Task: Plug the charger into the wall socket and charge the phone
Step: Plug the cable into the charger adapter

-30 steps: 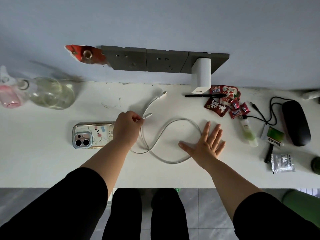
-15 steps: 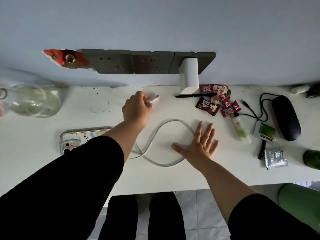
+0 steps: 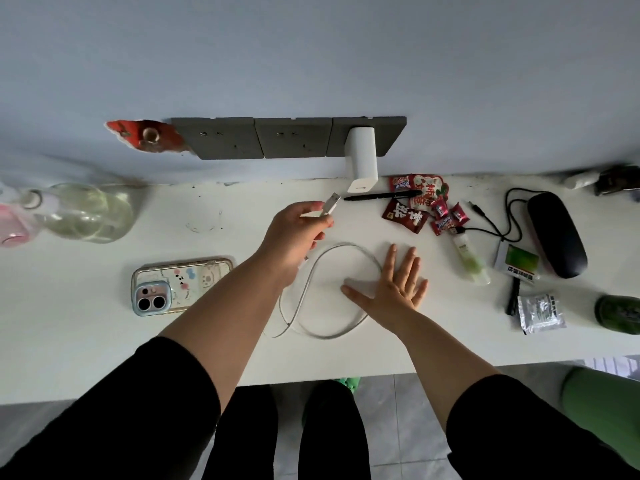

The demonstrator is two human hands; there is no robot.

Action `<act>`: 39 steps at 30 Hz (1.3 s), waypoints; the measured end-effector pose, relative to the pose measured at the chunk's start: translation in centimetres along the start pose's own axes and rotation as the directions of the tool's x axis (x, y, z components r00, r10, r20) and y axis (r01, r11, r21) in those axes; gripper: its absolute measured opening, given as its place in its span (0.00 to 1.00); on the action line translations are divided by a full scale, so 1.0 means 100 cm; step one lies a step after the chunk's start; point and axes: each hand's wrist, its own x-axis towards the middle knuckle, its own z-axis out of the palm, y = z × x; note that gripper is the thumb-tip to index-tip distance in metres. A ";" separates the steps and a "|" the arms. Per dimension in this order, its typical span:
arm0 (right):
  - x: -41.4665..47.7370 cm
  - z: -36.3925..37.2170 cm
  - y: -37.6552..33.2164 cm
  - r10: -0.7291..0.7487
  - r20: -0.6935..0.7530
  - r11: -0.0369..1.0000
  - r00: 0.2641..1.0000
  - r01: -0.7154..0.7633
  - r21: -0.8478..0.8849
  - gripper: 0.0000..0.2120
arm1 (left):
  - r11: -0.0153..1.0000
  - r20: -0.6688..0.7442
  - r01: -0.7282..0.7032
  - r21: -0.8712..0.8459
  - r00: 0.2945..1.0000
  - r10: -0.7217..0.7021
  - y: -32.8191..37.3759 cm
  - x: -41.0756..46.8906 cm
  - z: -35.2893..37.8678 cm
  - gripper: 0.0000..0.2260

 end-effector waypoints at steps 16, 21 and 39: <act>0.004 -0.008 0.044 0.097 0.010 0.992 0.995 -0.095 -0.079 0.43 | 0.946 -0.062 -0.065 -0.319 0.997 0.048 0.010 -0.041 0.046 0.05; 0.004 -0.010 0.045 0.096 0.016 0.992 0.995 -0.094 -0.079 0.43 | 0.909 -0.072 -0.040 -0.415 0.997 0.011 0.013 -0.047 0.054 0.05; 0.000 -0.014 0.040 0.100 0.046 0.993 0.994 -0.096 -0.073 0.43 | 0.851 -0.108 -0.034 -0.523 0.994 -0.027 0.026 -0.045 0.061 0.08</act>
